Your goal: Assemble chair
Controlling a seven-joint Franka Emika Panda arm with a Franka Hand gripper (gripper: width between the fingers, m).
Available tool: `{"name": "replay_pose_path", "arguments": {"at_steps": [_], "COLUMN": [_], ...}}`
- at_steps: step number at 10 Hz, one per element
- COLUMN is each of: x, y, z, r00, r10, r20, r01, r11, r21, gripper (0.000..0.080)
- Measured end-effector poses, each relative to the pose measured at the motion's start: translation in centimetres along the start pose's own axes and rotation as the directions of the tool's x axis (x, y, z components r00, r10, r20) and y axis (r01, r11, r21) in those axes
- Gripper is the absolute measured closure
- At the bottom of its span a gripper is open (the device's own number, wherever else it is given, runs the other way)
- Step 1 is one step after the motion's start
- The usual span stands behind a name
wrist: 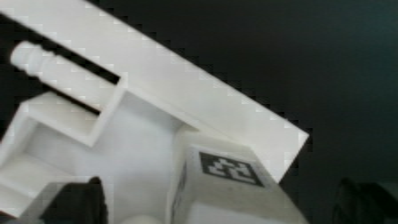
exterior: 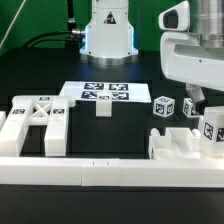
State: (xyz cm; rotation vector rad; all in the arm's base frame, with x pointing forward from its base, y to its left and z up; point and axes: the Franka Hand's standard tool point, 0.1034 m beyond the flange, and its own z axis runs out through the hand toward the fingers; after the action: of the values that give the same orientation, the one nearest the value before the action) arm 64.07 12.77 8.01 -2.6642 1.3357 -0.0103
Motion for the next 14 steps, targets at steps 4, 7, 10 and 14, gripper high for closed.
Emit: {"name": "replay_pose_path", "arguments": {"at_steps": [4,7,10,14], "x": [0.7,1.5,1.4,1.2], "y": [0.6,0.3,-0.2,-0.2], "z": [-0.1,-0.8,-1.1,-0.7], "r00": [0.86,0.612,0.44,0.411], "r10": [-0.51,-0.791,-0.897,-0.911], "r20": [0.006,0.028,0.04,0.035], "r01": [0.509,0.789,0.893,0.906], "r11": [0.86,0.607,0.432,0.404], "r21": [-0.041,-0.095,-0.126,-0.125], "gripper": [0.0151,0.0151,0.0151,0.0408]}}
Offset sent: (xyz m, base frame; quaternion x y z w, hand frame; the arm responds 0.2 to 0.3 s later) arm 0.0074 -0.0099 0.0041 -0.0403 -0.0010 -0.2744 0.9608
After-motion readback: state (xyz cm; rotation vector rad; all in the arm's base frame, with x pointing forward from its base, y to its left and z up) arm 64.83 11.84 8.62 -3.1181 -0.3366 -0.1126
